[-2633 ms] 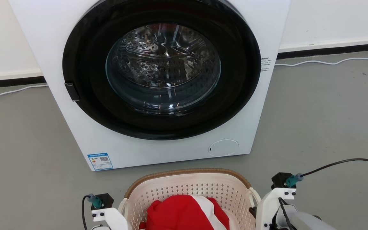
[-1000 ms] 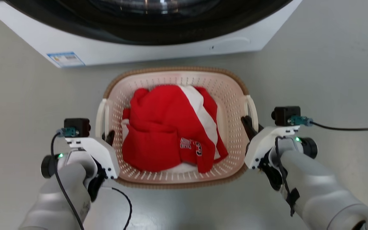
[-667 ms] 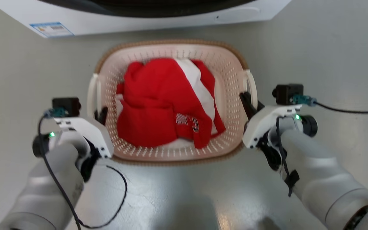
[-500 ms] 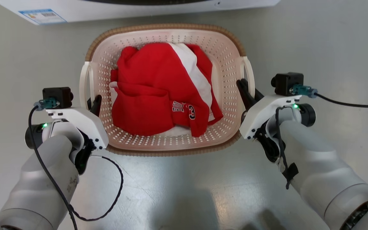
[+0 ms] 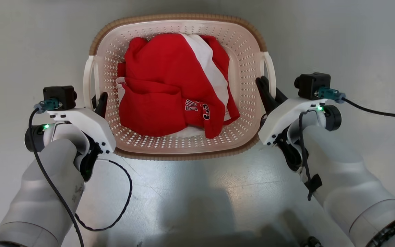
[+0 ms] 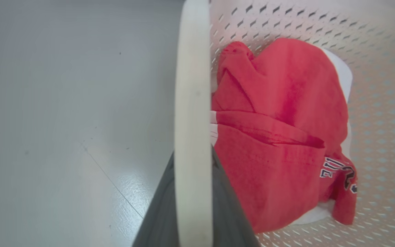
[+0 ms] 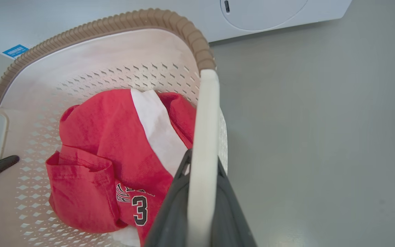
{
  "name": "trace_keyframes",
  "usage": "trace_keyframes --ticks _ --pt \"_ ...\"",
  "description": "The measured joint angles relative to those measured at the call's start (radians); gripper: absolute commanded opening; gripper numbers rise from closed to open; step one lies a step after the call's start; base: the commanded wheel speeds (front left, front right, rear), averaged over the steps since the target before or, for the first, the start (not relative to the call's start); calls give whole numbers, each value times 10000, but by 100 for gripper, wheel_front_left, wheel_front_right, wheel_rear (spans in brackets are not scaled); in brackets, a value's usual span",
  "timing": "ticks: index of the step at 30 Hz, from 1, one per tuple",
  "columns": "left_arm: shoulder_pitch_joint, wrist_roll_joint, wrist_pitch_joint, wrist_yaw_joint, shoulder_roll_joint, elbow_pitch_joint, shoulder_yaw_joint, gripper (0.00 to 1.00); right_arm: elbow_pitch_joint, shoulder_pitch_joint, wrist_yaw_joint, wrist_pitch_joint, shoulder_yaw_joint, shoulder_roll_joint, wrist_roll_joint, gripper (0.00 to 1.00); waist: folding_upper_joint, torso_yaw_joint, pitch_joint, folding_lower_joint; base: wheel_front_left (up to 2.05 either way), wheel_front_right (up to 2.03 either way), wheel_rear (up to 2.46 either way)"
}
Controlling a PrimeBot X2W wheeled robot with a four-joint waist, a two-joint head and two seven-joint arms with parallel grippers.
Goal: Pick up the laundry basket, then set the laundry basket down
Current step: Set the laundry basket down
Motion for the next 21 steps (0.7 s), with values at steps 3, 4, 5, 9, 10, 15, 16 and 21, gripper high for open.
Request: trace_keyframes --ticks 3,4,5,9,10,15,16,21 --pt "-8 217 0 0 -2 -12 215 0 -92 -2 0 0 -82 -4 -119 0 0 26 145 -1 0 0 0" --pt "-23 316 0 0 -2 -13 272 0 -105 -5 0 0 -107 -4 -138 0 0 36 181 0 0 0 0" --pt "-46 408 2 0 -4 -19 343 0 -109 -4 0 0 -134 -2 -198 0 0 45 221 0 0 0 0" --pt "-175 652 2 -2 -44 -35 604 0 -144 -9 0 -2 -297 -4 -305 0 0 68 364 0 0 0 0" --pt "-191 709 2 -2 -50 -44 663 0 -151 -12 0 -4 -307 -6 -309 0 0 71 393 0 0 0 0" --pt "-191 872 0 -4 -148 -56 761 87 -151 -13 0 -4 -297 -46 -295 0 0 85 449 0 0 0 0" --pt "-191 907 -27 -13 -178 -86 763 100 -144 -13 0 -2 -274 -54 -284 21 0 91 447 0 0 0 0" --pt "-191 951 -71 -17 -351 -176 752 100 -138 5 2 10 -67 -38 -196 100 0 97 388 0 0 0 0"
